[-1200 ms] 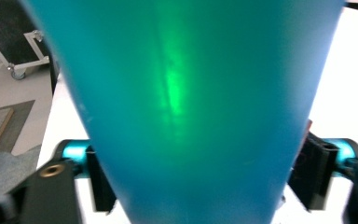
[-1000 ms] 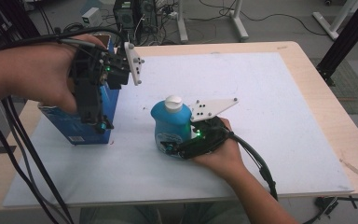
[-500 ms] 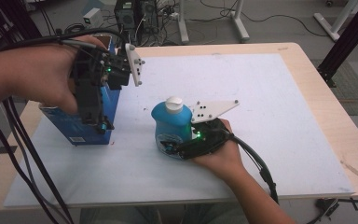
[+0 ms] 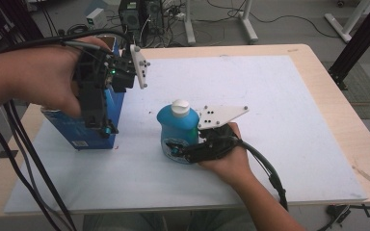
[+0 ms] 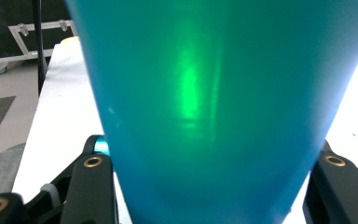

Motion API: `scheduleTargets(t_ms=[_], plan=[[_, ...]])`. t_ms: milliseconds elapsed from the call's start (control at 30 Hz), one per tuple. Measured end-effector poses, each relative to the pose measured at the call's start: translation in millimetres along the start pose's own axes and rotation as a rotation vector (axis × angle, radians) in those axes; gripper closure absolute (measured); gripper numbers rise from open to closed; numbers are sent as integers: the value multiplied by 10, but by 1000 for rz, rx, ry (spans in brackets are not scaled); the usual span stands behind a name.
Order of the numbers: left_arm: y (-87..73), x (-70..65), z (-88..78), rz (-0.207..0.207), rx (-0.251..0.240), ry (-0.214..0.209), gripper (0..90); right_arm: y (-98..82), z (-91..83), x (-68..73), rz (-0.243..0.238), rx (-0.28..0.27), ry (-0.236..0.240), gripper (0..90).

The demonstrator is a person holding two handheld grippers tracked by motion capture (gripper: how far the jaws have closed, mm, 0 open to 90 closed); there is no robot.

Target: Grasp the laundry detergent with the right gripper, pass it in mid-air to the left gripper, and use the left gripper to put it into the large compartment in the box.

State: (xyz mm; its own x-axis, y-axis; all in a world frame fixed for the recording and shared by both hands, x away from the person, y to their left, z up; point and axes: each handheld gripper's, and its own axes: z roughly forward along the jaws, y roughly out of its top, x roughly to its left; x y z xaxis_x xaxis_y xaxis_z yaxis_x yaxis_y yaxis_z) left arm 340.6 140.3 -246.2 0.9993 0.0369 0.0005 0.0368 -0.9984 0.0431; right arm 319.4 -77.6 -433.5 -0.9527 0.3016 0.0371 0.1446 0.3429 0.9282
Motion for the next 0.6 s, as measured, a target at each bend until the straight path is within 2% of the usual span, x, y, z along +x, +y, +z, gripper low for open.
scheduleTargets(t_ms=[300,600], plan=[[12,6,-2,2,-2,-1,18,16,-34,-31,10,10,28,458],[61,25,-32,8,-2,0,18,144,-147,-40,-41,32,37,460]])
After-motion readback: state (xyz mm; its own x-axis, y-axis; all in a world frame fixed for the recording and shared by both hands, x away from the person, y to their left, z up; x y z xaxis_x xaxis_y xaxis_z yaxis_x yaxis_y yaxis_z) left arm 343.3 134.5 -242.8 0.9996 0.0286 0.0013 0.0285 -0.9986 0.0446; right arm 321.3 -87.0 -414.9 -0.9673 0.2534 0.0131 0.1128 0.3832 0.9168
